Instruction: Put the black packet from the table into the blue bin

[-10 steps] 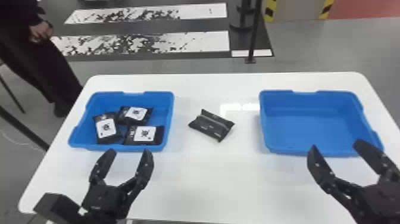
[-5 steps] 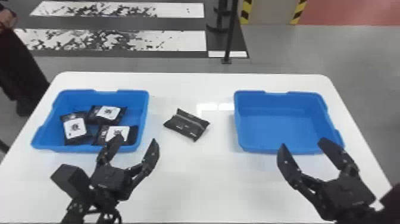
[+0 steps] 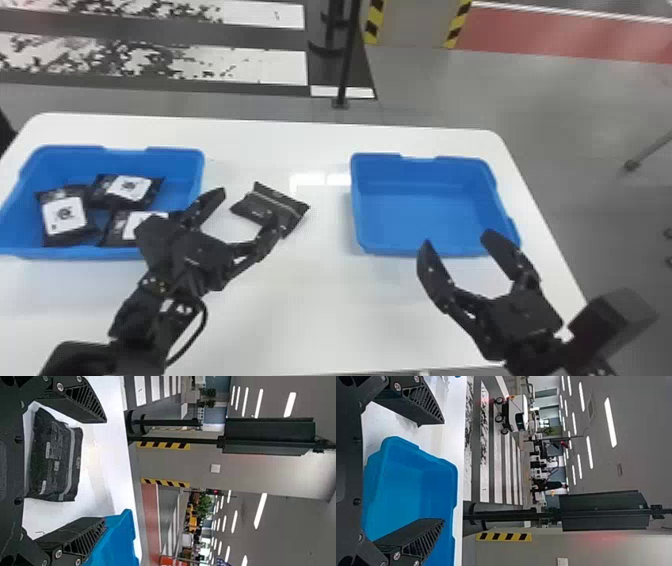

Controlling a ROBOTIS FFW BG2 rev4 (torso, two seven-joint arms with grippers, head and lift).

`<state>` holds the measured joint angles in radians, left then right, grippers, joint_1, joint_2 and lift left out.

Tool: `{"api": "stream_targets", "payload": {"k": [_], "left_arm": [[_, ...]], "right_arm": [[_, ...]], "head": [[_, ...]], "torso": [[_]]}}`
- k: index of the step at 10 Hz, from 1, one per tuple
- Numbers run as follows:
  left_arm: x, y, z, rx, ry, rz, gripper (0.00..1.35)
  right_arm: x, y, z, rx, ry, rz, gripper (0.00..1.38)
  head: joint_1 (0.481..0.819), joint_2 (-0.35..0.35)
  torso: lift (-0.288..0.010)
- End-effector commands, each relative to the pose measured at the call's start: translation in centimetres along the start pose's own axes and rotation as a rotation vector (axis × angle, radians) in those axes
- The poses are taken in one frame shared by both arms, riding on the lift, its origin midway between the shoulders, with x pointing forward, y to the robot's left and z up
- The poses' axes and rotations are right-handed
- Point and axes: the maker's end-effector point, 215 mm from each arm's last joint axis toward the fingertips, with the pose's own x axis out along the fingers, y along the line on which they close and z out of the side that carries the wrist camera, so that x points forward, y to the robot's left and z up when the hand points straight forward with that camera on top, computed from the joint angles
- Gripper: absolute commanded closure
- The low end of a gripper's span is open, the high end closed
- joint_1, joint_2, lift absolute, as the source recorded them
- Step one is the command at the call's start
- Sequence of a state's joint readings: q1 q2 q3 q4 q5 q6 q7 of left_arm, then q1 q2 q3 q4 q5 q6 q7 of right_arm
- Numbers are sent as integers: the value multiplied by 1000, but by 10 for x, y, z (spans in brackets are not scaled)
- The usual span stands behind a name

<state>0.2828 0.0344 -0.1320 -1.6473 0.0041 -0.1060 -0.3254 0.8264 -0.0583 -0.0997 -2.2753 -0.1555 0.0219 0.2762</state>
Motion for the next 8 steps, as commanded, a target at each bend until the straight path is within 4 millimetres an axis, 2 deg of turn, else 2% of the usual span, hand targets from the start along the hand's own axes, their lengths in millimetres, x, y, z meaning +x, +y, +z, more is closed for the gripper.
{"api": "stream_targets", "payload": {"k": [1, 4, 6, 8], "left_arm": [[27, -3, -3, 69, 27, -19, 157], [67, -15, -27, 154, 136, -73, 159], [82, -31, -55, 149, 229, -119, 160], [92, -31, -75, 166, 301, -138, 163]], "right_arm": [[0, 0, 0, 0, 0, 0, 139], [0, 0, 0, -1, 0, 1, 139], [0, 0, 0, 0, 0, 2, 139], [1, 0, 0, 1, 0, 4, 139]], "head": [[695, -162], [695, -195], [695, -213], [695, -237]], "torso": [[-110], [-110], [-110], [-110]]}}
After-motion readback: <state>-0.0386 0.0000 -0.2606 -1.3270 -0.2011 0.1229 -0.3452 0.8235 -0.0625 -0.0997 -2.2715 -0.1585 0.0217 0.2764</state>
